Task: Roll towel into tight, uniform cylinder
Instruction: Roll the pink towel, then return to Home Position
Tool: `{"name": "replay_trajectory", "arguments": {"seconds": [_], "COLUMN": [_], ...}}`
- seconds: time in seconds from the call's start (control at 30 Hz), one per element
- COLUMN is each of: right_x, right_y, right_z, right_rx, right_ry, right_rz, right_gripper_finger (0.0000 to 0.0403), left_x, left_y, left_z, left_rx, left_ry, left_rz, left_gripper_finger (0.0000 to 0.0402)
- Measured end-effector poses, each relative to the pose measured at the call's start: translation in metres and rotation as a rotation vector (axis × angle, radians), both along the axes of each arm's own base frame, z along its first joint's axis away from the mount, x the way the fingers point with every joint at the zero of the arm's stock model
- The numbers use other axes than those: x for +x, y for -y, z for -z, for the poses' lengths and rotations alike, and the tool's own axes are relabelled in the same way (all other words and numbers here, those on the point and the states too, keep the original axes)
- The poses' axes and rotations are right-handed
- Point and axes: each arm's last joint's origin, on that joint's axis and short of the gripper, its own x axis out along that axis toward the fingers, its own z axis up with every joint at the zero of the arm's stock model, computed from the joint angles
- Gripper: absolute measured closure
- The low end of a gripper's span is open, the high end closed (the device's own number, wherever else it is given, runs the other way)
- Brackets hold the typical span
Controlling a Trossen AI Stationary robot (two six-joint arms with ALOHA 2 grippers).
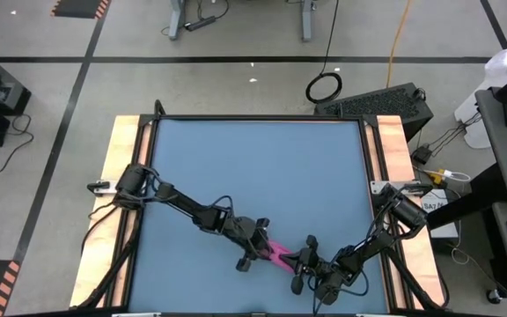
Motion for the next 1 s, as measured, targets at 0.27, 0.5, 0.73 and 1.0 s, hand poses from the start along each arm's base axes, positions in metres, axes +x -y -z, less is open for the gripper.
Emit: {"name": "replay_trajectory", "arguments": {"seconds": [0.27,0.5,0.73,1.0], "right_x": [-0.001,-0.002,-0.003,-0.01], "right_y": [-0.001,-0.003,-0.007,0.002], "right_z": [0.0,-0.008,-0.039,-0.1], "right_rx": [-0.002,-0.009,-0.054,-0.111], "right_ry": [-0.001,0.001,-0.035,-0.058], "right_rz": [-0.004,-0.027,-0.165,-0.28], "right_gripper_finger": [0.0399,0.0399,0.0399,0.0399], "left_x": [0.002,0.002,-0.004,-0.019], "left_y": [0.003,0.001,0.001,-0.002], "left_z": [0.021,0.025,-0.013,-0.077], "left_rx": [0.029,0.007,0.02,0.104], "left_ry": [-0.013,-0.053,-0.001,0.132], "left_rz": [0.0,-0.038,-0.032,-0.099], "left_gripper_finger": [0.0385,0.0385,0.0394,0.0397]}}
